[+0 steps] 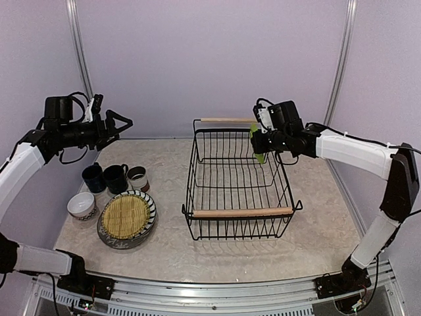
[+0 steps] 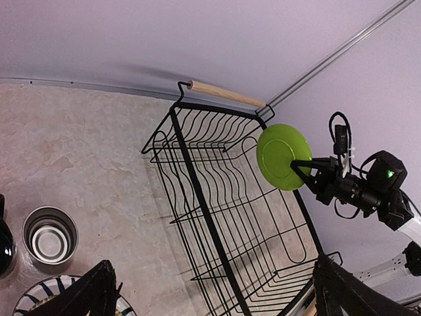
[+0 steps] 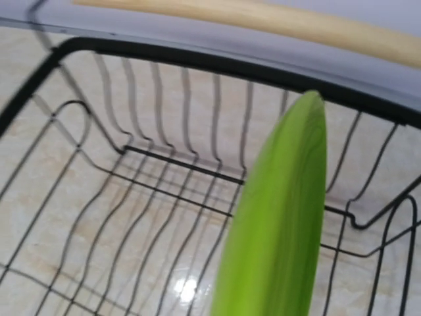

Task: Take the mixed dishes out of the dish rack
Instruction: Grab the plate from the dish rack, then pass from the right arm to the left, then place the plate on the plate.

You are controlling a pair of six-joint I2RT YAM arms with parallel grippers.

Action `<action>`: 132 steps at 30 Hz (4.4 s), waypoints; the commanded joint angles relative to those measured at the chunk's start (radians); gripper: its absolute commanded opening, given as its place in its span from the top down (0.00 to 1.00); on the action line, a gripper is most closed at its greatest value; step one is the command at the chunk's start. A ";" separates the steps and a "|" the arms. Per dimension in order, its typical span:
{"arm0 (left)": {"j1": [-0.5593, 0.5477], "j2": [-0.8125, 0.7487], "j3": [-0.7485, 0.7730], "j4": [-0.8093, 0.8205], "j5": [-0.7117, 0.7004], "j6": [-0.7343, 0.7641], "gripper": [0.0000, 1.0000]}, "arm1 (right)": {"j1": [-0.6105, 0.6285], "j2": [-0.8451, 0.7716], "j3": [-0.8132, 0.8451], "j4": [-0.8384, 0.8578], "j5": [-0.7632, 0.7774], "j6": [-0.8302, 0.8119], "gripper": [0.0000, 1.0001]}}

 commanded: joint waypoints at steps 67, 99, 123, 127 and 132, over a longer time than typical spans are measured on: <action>-0.314 0.049 -0.025 -0.142 0.021 -0.509 1.00 | 0.643 0.154 0.117 0.363 0.422 -1.014 0.32; 0.029 -0.295 -0.609 -0.142 -0.190 -0.551 1.00 | 0.397 -0.279 -0.314 0.585 0.198 -0.486 0.00; 0.091 -0.255 -0.727 -0.151 -0.141 -0.577 0.35 | 0.262 -0.443 -0.432 0.571 0.081 -0.164 0.00; 0.087 -0.279 -0.685 -0.257 -0.168 -0.590 0.05 | 0.262 -0.442 -0.413 0.522 0.174 -0.148 0.00; 0.081 -0.290 -0.625 -0.317 -0.155 -0.616 0.01 | 0.220 -0.475 -0.375 0.344 0.401 -0.040 0.00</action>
